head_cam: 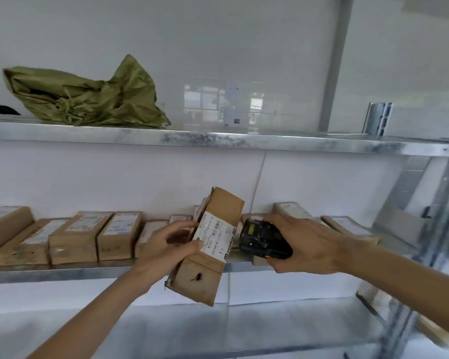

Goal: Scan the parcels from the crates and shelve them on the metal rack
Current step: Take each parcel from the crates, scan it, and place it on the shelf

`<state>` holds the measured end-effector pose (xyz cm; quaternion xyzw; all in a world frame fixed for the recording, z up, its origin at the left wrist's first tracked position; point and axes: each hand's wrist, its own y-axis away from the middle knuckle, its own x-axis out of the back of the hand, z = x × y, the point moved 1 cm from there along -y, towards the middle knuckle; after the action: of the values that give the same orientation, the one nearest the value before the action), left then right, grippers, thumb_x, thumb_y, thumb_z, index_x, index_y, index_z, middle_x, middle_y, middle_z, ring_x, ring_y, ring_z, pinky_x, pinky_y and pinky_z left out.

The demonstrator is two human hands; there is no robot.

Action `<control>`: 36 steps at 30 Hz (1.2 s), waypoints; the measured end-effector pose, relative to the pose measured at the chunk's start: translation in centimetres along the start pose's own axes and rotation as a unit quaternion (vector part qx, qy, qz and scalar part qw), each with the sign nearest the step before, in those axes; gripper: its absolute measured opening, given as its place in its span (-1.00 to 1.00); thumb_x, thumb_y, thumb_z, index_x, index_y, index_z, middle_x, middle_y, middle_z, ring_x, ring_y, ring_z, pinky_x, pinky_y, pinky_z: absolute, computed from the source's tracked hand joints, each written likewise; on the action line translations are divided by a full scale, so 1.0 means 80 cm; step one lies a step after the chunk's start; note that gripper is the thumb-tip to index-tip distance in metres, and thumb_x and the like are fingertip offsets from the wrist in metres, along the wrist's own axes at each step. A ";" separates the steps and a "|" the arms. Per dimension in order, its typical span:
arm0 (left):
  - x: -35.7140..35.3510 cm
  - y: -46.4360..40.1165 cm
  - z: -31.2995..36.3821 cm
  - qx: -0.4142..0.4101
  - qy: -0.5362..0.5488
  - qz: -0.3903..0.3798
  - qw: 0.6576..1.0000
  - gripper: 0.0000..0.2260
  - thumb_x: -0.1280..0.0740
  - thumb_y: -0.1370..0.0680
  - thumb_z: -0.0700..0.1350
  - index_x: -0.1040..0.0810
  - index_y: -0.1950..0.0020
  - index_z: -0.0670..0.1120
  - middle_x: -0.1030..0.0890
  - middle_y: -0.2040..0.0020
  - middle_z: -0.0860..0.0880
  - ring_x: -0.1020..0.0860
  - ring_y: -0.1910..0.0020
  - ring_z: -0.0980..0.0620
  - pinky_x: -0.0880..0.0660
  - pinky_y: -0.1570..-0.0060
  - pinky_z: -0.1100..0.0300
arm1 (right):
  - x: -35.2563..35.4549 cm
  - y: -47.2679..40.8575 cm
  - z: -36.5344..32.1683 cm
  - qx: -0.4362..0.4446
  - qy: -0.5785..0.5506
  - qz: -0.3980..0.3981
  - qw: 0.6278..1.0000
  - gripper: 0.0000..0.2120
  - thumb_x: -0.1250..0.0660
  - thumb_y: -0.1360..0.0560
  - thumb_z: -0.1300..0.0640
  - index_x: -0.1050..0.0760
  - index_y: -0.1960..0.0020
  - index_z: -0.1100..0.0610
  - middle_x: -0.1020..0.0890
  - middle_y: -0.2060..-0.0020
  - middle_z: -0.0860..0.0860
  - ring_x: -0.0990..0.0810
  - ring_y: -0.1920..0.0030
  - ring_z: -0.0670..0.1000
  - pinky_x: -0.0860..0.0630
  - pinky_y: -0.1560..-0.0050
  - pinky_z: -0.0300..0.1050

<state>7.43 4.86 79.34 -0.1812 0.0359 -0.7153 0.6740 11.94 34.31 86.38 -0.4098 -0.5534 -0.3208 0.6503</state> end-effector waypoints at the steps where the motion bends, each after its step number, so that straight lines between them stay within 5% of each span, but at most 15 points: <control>1: -0.022 -0.004 0.004 -0.005 -0.001 -0.007 1.000 -0.68 -0.58 -0.44 -0.18 -0.70 0.00 0.24 -0.72 0.00 0.20 -0.66 -0.01 0.24 -0.55 -0.04 0.26 | 0.003 0.014 0.017 -0.009 0.016 0.006 1.000 -0.35 -0.37 -0.43 -0.29 -0.18 -0.43 -0.21 -0.39 -0.06 -0.24 -0.44 0.07 -0.13 -0.34 0.21 -0.35; 5: -0.103 -0.009 0.020 -0.025 -0.009 -0.035 0.999 -0.68 -0.57 -0.44 -0.17 -0.69 -0.07 0.20 -0.71 -0.02 0.23 -0.65 -0.04 0.26 -0.56 -0.13 0.17 | 0.003 0.064 0.080 -0.046 0.048 0.017 0.998 -0.32 -0.31 -0.37 -0.34 -0.21 -0.40 -0.17 -0.49 -0.09 -0.15 -0.59 0.00 0.00 -0.55 -0.04 0.02; 16: -0.231 -0.015 0.038 -0.075 -0.027 -0.055 0.995 -0.61 -0.61 -0.40 -0.13 -0.67 -0.16 0.18 -0.70 -0.08 0.22 -0.62 -0.12 0.25 -0.56 -0.21 0.11 | 0.021 0.161 0.168 -0.056 0.117 0.038 0.991 -0.23 -0.30 -0.46 -0.33 -0.12 -0.56 -0.09 -0.45 -0.19 -0.11 -0.51 -0.02 -0.07 -0.55 0.08 -0.19; 36: -0.252 -0.024 0.062 -0.108 -0.039 -0.083 0.990 -0.60 -0.60 -0.42 -0.07 -0.63 -0.20 0.19 -0.67 -0.15 0.17 -0.57 -0.17 0.29 -0.56 -0.15 0.20 | 0.055 0.204 0.165 -0.079 0.189 0.031 0.978 -0.29 -0.26 -0.50 -0.33 -0.13 -0.51 -0.05 -0.45 -0.14 -0.08 -0.49 0.03 -0.07 -0.56 0.12 -0.21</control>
<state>7.66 25.70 80.25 -0.2831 0.0711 -0.7529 0.5899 20.92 53.64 88.48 -0.4090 -0.3801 -0.4151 0.7183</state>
